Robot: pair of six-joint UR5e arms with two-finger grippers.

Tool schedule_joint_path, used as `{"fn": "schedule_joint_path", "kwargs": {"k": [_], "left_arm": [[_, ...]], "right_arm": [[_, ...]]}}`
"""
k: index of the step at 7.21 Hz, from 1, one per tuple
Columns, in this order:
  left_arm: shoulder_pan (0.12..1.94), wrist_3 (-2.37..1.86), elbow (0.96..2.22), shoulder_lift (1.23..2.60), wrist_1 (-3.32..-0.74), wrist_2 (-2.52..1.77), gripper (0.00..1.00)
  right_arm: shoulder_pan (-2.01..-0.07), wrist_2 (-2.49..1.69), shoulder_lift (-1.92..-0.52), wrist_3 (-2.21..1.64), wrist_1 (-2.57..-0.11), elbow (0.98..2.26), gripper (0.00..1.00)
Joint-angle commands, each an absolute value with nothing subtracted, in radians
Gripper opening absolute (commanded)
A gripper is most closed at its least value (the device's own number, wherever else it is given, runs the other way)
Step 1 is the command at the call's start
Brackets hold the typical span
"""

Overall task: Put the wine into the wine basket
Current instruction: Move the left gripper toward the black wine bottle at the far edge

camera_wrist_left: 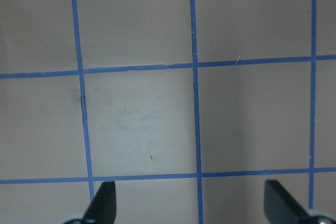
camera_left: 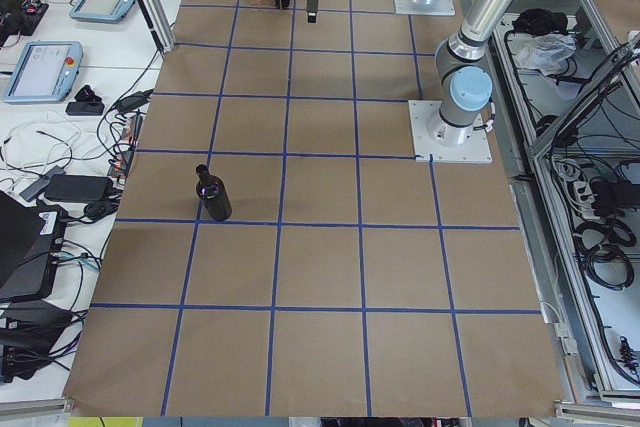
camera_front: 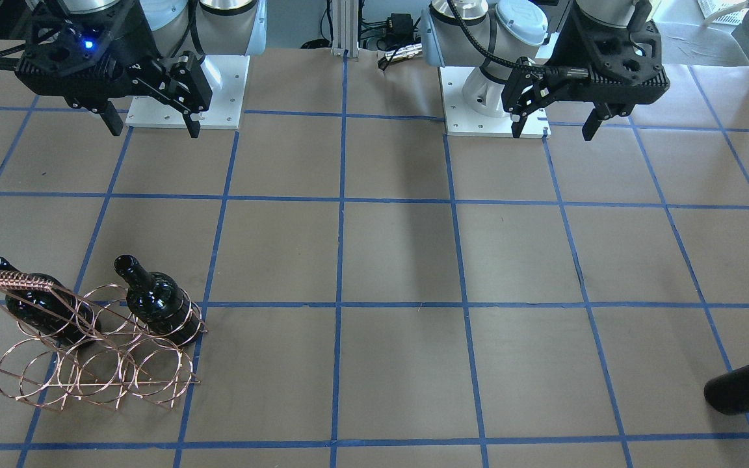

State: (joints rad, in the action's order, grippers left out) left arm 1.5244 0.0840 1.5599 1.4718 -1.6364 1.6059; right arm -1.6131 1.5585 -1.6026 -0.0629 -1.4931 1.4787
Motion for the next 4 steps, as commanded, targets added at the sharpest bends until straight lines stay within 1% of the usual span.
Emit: {"fn": "schedule_joint_path", "kwargs": {"k": [1, 4], "left_arm": [[1.509, 0.086, 1.559, 1.482, -1.631, 1.606, 1.0], [1.505, 0.087, 1.54, 1.483, -1.625, 1.603, 1.0]], "right_arm": [[-1.612, 1.559, -1.603, -0.063, -1.493, 1.479, 1.0], [-1.612, 1.559, -1.601, -0.063, -1.493, 1.479, 1.0]]}}
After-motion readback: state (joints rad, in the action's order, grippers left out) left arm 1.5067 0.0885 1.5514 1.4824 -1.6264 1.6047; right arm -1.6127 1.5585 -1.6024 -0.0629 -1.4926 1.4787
